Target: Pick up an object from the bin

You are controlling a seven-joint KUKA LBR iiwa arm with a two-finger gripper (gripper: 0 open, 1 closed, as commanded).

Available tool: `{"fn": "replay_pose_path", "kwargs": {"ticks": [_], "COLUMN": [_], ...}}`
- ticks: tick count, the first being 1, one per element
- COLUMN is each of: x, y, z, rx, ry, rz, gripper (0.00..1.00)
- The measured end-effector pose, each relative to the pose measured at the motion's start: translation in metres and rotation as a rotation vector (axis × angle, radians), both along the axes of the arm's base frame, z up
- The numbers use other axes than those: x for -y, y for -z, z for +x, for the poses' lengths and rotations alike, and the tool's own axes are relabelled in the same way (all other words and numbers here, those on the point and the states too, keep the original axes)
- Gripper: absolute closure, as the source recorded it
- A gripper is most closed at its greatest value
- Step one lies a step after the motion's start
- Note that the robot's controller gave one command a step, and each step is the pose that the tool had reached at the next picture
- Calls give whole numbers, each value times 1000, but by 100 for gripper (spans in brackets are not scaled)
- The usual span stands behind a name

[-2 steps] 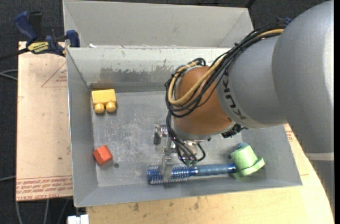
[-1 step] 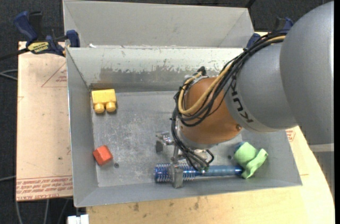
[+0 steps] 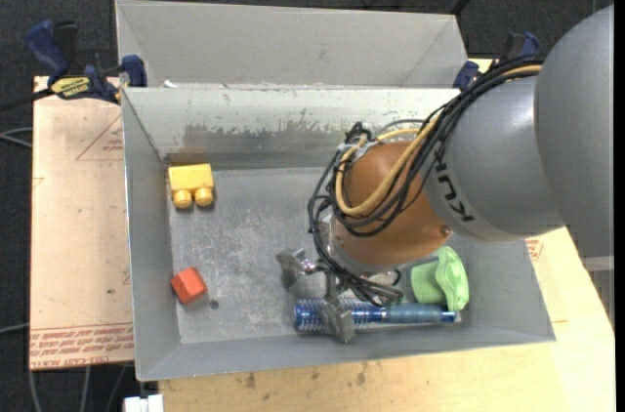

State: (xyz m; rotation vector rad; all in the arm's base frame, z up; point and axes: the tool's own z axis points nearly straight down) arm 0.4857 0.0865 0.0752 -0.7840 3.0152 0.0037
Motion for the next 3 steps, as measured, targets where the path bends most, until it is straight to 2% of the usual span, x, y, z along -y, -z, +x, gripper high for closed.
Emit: {"fn": "replay_pose_path", "kwargs": {"ticks": [1,2,3], "x": [1,2,22], "y": [2,3,-122], "z": [0,-2,35], "rx": [-11,-17,-12], "ry": [-185,-184,-160], "rz": [-7,-8,-10], "gripper": [0,100,100]}}
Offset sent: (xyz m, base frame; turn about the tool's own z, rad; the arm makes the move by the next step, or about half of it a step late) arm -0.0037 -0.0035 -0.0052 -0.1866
